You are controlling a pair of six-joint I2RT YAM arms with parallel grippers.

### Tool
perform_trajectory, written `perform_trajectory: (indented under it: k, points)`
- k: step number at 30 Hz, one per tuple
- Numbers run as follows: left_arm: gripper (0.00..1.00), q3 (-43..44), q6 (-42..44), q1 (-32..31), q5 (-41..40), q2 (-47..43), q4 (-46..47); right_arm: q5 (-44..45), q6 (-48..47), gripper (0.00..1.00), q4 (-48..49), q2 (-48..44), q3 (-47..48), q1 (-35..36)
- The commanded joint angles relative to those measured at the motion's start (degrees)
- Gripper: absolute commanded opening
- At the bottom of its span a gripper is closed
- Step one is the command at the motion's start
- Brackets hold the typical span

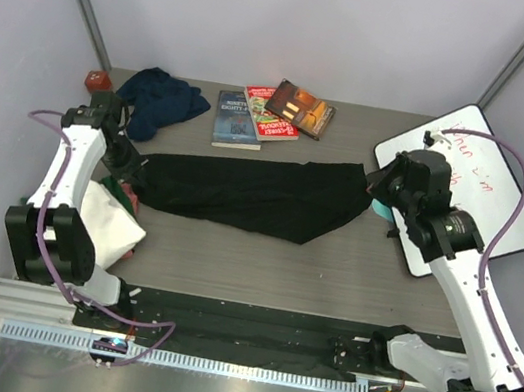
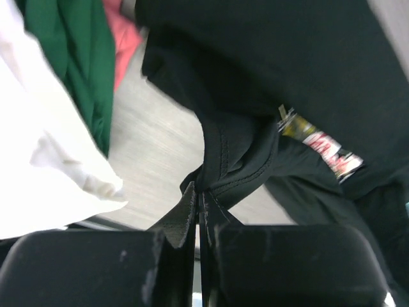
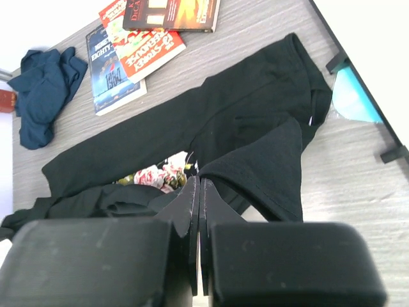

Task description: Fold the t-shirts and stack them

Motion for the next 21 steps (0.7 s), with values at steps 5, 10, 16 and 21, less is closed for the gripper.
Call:
perform_trajectory:
  k: [5, 10, 16, 21]
  points:
    - [0.08, -3.0, 5.5, 0.1, 1.7, -6.3, -8.0, -2.2, 2.5, 0.01, -2.0, -3.1, -1.4, -0.3]
    - [0.21, -0.7, 6.6, 0.3, -1.7, -9.1, -11.0, -5.0, 4.6, 0.01, -5.3, -6.3, -3.1, -0.3]
    - [0.27, 2.2, 5.5, 0.2, 1.3, -8.7, -9.9, -5.6, 6.9, 0.01, -8.2, -11.2, -5.5, -0.2]
    - [0.34, -3.4, 3.6, -1.0, 4.5, -6.9, -5.0, -5.9, 8.0, 0.01, -8.2, -13.2, -9.0, -0.3]
